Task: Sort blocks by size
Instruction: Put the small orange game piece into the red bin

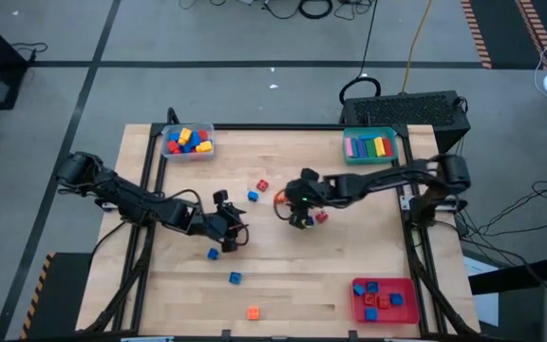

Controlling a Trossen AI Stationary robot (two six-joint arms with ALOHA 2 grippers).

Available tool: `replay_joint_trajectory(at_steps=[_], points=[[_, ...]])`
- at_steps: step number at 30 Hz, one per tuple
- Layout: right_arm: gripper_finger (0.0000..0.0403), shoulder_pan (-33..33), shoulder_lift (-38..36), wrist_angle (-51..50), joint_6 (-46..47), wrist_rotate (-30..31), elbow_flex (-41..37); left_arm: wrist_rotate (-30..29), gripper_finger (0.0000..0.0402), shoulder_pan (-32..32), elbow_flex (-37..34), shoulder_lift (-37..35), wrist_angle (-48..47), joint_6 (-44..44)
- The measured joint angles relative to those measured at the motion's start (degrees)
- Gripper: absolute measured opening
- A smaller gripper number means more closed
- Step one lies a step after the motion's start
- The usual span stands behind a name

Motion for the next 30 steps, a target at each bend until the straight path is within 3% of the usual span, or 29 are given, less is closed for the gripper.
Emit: replay_joint_trajectory(at_steps=[9, 14, 18, 23, 30], points=[[0.0221, -3.7, 11.9, -7.3, -12.1, 0.1, 14.2, -0.2, 0.0189, 2.5, 0.0, 0.0, -1.9, 0.0], [0.0236, -4.8, 16.1, -14.4, -17.1, -0.4, 18.8, -0.2, 0.0189, 3.6, 0.0, 0.0, -3.1, 0.2], [0.0222, -5.7, 18.1, -14.5, -19.7, -5.0, 19.4, -0.2, 0.0189, 4.6, 0.0, 0.0, -3.1, 1.4], [0.0192, -6.7, 19.2, -13.9, -20.1, -6.0, 19.4, -0.2, 0.0189, 5.4, 0.0, 0.0, -4.1, 1.4], [0.0104, -7.5, 19.3, -14.1, -20.0, -5.9, 19.4, -0.2, 0.0189, 6.9, 0.0, 0.0, -4.0, 1.8]])
